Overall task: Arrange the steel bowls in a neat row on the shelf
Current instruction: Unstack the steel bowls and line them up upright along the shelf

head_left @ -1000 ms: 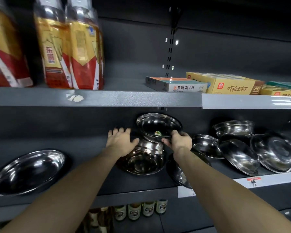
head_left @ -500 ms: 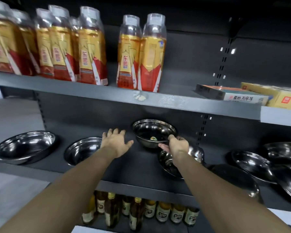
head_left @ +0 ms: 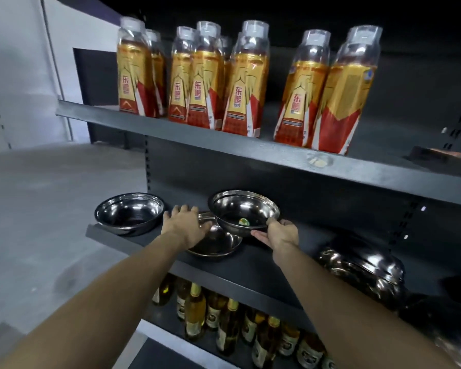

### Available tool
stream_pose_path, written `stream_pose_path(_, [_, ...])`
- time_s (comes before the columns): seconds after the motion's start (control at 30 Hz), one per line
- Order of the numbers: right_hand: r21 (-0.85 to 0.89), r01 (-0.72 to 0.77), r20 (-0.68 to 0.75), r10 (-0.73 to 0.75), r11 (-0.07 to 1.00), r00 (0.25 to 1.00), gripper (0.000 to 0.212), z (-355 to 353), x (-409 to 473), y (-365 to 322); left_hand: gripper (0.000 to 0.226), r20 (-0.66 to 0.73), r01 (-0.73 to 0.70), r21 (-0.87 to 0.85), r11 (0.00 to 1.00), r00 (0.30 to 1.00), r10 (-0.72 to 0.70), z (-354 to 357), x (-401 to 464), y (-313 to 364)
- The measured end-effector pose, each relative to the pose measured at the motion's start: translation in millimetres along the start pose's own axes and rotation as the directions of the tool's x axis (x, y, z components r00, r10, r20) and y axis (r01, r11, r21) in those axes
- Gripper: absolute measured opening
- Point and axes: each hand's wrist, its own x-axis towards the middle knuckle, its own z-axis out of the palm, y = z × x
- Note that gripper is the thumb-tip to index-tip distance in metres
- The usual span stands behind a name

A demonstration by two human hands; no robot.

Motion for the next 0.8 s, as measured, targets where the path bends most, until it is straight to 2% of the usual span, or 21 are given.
stream_pose_path(0.23, [-0.081,-0.029,0.056,0.034,0.996,0.998,0.036,40.1,-2.3,27.1,0.071,0.004,0.052,0.021,0.998,0.999,-0.052,-4.8,-3.9,-45.0])
stream_pose_path(0.47, [-0.172,-0.078,0.080,0.093,0.982,0.992,0.032,56.2,-6.3,55.2,0.074,0.036,0.094,0.008,0.996,0.995,-0.094,-1.7,-5.8,-63.7])
stream_pose_path(0.8, [-0.264,-0.029,0.059,0.046,0.964,0.997,0.019,60.4,-0.9,66.6,0.073,0.060,0.107,0.034,0.994,0.992,-0.108,0.7,-6.4,-64.6])
